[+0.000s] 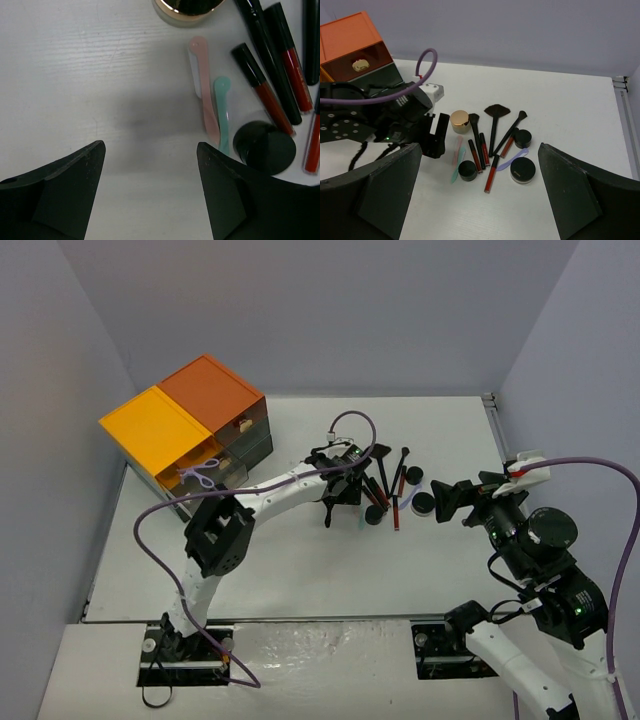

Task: Organize the makeup

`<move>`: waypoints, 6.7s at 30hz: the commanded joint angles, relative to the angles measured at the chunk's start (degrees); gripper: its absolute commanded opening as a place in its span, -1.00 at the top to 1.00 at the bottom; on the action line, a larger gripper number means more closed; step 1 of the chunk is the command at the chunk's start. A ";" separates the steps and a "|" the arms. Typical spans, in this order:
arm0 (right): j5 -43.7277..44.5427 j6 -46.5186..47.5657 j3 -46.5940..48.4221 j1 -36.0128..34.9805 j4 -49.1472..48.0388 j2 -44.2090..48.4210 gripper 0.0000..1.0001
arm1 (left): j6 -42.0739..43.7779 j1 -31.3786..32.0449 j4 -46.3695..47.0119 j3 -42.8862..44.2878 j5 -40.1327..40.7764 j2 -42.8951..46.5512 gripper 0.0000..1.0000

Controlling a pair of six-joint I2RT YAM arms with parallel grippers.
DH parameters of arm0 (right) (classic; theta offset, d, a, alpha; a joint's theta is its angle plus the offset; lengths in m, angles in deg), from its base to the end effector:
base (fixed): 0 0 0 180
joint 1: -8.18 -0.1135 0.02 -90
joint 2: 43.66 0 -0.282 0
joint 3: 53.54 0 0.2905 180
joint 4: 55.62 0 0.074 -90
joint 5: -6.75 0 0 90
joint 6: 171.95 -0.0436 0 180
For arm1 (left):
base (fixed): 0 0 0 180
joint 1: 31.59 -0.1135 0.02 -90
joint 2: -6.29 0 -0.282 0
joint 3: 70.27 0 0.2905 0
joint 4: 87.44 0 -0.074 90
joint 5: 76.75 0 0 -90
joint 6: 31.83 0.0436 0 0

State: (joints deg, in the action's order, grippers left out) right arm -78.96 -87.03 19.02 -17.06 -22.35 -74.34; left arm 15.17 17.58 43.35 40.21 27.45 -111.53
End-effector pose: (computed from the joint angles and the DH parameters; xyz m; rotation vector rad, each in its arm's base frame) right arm 0.1008 0.0439 0.4689 -0.1890 1.4194 0.3833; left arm 0.3375 -0.3742 0.2288 0.0418 2.5453 -0.3309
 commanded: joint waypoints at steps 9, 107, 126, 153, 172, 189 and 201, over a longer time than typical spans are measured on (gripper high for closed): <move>0.33 -0.89 -0.73 -0.43 -3.03 1.33 -1.00 | -5.96 -0.04 6.07 12.46 4.06 -7.80 -0.42; 3.94 -3.88 -1.27 -0.43 -6.34 -4.04 -1.00 | -2.06 -0.55 2.97 4.39 2.81 9.09 -0.16; 5.73 -3.96 -1.67 -0.43 -2.98 -0.07 -1.00 | -7.36 2.34 4.82 16.66 0.41 -13.85 -0.16; 5.46 -4.81 -1.17 -0.43 -3.00 -3.67 -1.00 | 9.90 2.02 -6.90 10.48 12.28 11.55 1.00; 1.80 -8.00 -1.86 -0.43 -6.65 -9.44 -1.00 | 35.98 -28.32 -16.98 1.11 -0.79 38.50 1.00; 6.41 -20.34 -1.39 -0.43 -2.74 -17.96 -1.00 | 35.02 -33.52 -14.65 -3.00 -4.50 38.97 -0.40; 8.34 -37.26 -4.01 0.56 -3.21 -40.12 -0.77 | 27.10 -33.42 -16.39 -1.07 -11.01 45.92 -0.63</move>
State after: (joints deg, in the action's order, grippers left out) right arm -73.14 -116.64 15.27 -17.03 -22.73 -109.06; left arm 46.43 -15.58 26.41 37.16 19.93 -70.85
